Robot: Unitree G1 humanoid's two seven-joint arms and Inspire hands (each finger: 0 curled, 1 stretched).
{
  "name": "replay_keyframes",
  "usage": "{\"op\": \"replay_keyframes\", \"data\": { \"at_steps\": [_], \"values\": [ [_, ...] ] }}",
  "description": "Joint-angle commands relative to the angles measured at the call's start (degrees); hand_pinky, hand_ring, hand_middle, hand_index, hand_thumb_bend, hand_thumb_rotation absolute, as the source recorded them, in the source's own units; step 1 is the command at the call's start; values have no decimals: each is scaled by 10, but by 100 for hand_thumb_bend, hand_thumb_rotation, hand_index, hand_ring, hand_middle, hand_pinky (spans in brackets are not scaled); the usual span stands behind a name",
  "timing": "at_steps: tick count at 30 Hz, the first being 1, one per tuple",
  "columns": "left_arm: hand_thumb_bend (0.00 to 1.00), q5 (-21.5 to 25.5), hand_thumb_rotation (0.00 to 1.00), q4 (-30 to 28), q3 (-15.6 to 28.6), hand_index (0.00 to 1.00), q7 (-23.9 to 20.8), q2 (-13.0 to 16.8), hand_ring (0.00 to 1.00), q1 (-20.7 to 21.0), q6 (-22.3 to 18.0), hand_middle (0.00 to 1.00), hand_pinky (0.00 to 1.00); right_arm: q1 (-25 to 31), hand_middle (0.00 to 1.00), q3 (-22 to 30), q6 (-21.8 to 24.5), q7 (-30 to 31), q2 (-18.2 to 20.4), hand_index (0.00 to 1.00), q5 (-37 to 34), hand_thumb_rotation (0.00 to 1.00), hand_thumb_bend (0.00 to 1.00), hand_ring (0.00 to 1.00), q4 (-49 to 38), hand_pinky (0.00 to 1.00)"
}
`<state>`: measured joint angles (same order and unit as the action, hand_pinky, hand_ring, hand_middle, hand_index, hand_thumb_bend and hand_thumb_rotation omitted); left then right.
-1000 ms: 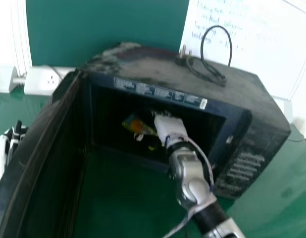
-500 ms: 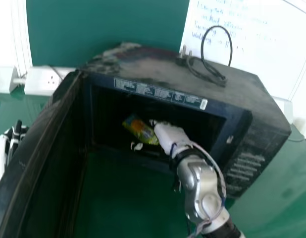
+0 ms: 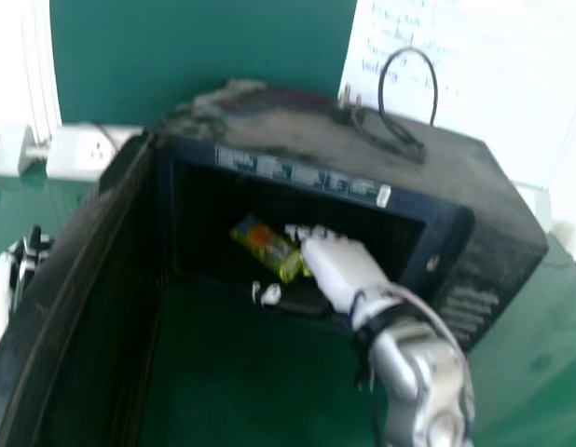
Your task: Put biscuit inside oven
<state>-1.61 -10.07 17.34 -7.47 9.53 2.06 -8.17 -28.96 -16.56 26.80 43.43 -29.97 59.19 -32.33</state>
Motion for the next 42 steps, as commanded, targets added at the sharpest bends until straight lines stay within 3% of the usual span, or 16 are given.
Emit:
{"op": "replay_keyframes", "data": {
  "at_steps": [1, 5, 8, 10, 12, 17, 22, 25, 28, 30, 32, 35, 42],
  "values": [
    [51, -1, 6, 5, 1, 49, 0, 2, 53, -1, -5, 57, 49, 14, 100, 22, 0, 25, -9, 100, 6, 94, 99, 100, -38, 97],
    [51, 2, 6, 10, 1, 49, 6, 5, 53, -1, -17, 56, 49, 25, 100, 67, 11, 83, -12, 100, 2, 88, 99, 100, -106, 97],
    [51, 12, 6, 17, -1, 49, 23, 11, 53, -2, -35, 56, 49, 27, 100, 112, 15, 127, -24, 100, -30, 81, 98, 100, -154, 95],
    [51, 27, 6, 26, -1, 49, 40, 13, 53, -2, -55, 56, 49, 35, 98, 152, 18, 140, -30, 98, -71, 76, 97, 96, -180, 89],
    [52, 36, 7, 43, -1, 49, 57, 18, 53, 0, -85, 56, 48, 41, 95, 193, 18, 163, -48, 98, -119, 76, 97, 92, -197, 82],
    [52, 57, 7, 90, -2, 49, 99, 27, 50, 6, -179, 54, 45, 56, 92, 315, 19, 230, -127, 97, -264, 80, 97, 89, -239, 84],
    [52, 56, 8, 123, -8, 49, 122, 33, 50, 12, -252, 55, 45, 70, 88, 397, 25, 235, -175, 95, -352, 82, 99, 84, -254, 76],
    [51, 54, 8, 148, -13, 49, 139, 38, 50, 18, -312, 55, 45, 81, 88, 450, 26, 231, -193, 93, -406, 82, 97, 85, -243, 78],
    [51, 51, 7, 169, -20, 49, 152, 42, 51, 24, -366, 55, 46, 87, 88, 486, 55, 232, -226, 93, -436, 80, 93, 84, -236, 78],
    [51, 52, 7, 174, -27, 49, 160, 44, 51, 25, -390, 54, 46, 95, 85, 512, 97, 232, -244, 92, -447, 72, 92, 80, -241, 70],
    [51, 52, 7, 169, -35, 49, 165, 44, 50, 25, -404, 53, 46, 105, 83, 536, 117, 232, -259, 91, -459, 66, 87, 77, -240, 64],
    [51, 43, 7, 149, -46, 49, 164, 42, 49, 22, -408, 52, 44, 122, 81, 568, 139, 225, -273, 90, -474, 58, 80, 75, -239, 64],
    [51, 22, 6, 96, -66, 49, 157, 37, 45, 11, -389, 48, 41, 160, 78, 655, 177, 213, -279, 90, -504, 54, 82, 70, -224, 59]
  ]
}}
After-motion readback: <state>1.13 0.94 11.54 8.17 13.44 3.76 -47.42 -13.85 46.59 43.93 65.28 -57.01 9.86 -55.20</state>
